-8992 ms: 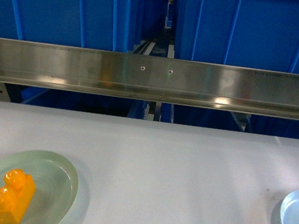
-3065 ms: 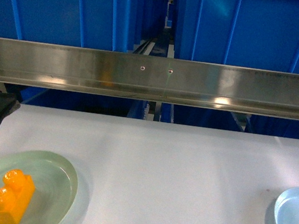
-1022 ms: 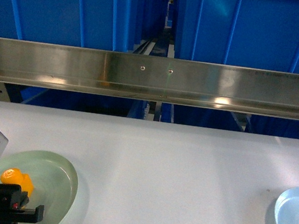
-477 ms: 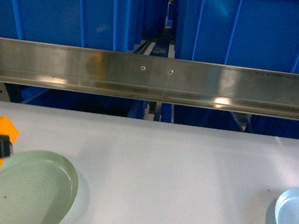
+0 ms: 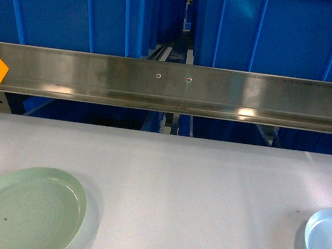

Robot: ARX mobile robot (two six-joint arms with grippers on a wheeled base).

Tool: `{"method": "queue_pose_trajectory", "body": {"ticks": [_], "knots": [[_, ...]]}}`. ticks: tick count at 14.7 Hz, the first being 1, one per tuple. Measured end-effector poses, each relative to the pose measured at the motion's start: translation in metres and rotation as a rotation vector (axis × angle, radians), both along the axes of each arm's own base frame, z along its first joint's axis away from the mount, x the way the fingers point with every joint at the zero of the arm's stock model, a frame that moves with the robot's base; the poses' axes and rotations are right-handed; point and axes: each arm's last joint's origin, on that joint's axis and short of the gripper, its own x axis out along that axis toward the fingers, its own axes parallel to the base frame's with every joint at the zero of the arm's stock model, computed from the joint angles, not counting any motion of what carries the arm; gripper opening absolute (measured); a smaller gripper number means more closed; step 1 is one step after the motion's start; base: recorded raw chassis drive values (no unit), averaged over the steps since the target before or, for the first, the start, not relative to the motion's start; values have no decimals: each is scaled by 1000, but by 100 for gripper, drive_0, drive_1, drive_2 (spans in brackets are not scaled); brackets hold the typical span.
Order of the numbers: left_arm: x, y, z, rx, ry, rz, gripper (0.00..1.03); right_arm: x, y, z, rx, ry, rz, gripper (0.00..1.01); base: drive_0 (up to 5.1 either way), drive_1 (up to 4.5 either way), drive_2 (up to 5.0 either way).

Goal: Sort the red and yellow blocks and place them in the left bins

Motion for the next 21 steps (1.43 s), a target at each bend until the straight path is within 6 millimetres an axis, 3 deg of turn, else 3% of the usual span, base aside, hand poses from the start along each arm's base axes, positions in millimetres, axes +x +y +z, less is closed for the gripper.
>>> {"method": "queue_pose_trajectory", "body": {"ticks": [6,15,21], "knots": [[-1,-3,25,66,-163,0,28,0,0,0,0,0,0,28,0,0,0],[0,-3,24,106,-158,-4,28,0,0,0,0,1,-3,28,0,0,0],[0,-4,23,108,-153,-12,28,0,0,0,-2,-3,-4,27,-455,119,353]]}}
